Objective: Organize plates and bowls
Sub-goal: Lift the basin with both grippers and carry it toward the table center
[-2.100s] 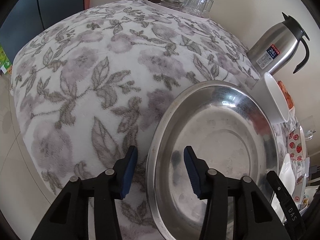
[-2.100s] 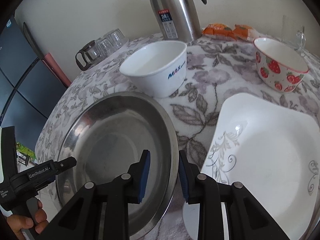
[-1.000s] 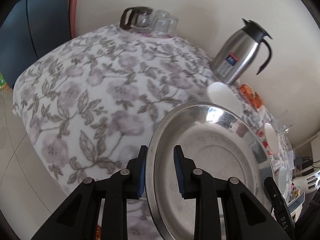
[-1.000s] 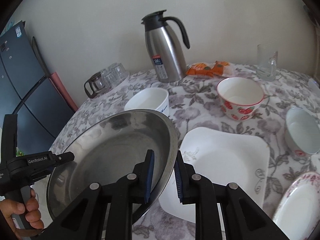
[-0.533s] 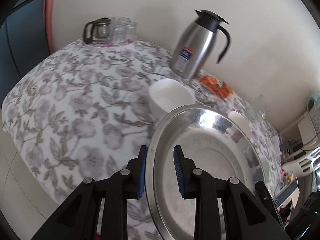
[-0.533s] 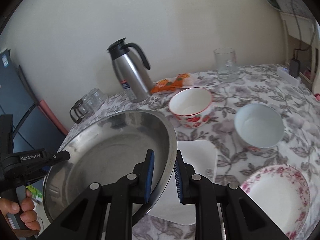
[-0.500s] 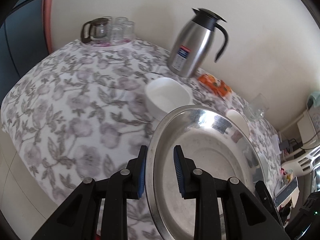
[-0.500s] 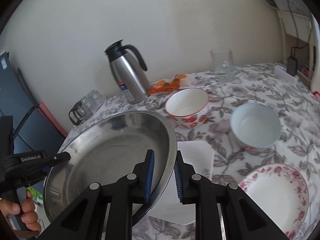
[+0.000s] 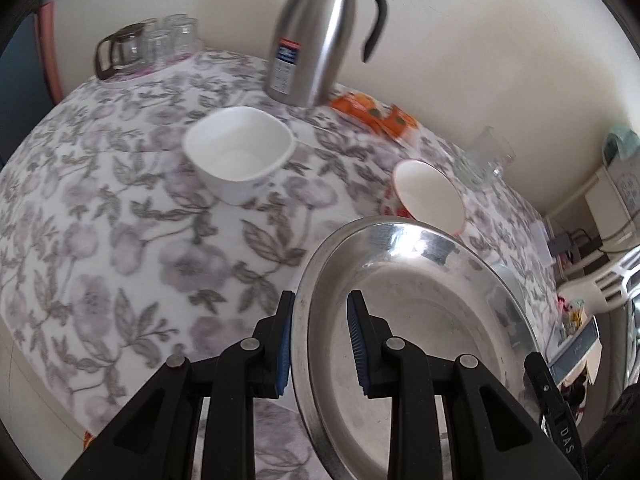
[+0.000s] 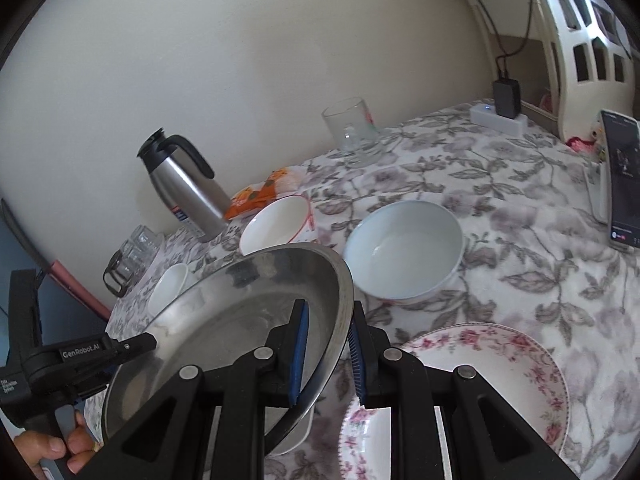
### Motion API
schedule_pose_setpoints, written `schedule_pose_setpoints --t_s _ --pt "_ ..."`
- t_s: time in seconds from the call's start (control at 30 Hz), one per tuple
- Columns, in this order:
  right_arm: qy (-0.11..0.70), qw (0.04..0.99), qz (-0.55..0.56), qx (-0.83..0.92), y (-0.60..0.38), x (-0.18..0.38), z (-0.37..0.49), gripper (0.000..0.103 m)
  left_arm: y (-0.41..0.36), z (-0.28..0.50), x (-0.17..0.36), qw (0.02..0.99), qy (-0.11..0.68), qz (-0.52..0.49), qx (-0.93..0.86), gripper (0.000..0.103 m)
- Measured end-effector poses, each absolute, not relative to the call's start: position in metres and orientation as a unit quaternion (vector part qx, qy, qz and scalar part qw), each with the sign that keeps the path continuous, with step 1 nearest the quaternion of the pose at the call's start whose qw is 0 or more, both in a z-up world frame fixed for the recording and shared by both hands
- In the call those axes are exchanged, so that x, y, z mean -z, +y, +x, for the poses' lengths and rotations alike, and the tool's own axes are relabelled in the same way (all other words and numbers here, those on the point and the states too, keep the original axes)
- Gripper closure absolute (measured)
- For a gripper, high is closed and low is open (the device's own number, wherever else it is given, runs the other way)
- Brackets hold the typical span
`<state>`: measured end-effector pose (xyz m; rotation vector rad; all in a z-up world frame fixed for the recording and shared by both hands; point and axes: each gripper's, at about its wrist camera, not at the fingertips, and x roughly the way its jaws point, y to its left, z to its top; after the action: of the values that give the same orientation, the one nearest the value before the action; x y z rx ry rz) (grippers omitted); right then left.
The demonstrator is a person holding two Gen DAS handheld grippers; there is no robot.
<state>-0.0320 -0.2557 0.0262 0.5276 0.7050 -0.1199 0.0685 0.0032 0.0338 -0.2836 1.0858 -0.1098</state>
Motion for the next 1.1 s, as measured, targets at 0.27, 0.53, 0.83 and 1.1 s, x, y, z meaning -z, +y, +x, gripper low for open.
schedule_pose_setpoints --t_s 0.27,0.53,0.83,1.1 --pt "0.344 0.899 0.262 0.069 -0.263 -0.022 -0.032 0.082 -0.007 0.071 -0.028 0.838 0.524 -0.136 0.077 0.076" --pt "0.373 0.897 0.230 0.063 -0.245 -0.009 -0.022 0.082 0.011 0.076 -0.016 0.830 0.531 -0.156 0.069 0.076" --pt "0.394 0.897 0.194 0.054 -0.223 -0.001 -0.012 0.081 0.029 0.080 -0.004 0.827 0.535 -0.167 0.050 0.076" --pt "0.412 0.893 0.174 0.053 -0.218 0.009 -0.005 0.081 0.032 0.085 0.005 0.830 0.533 -0.160 0.038 0.076"
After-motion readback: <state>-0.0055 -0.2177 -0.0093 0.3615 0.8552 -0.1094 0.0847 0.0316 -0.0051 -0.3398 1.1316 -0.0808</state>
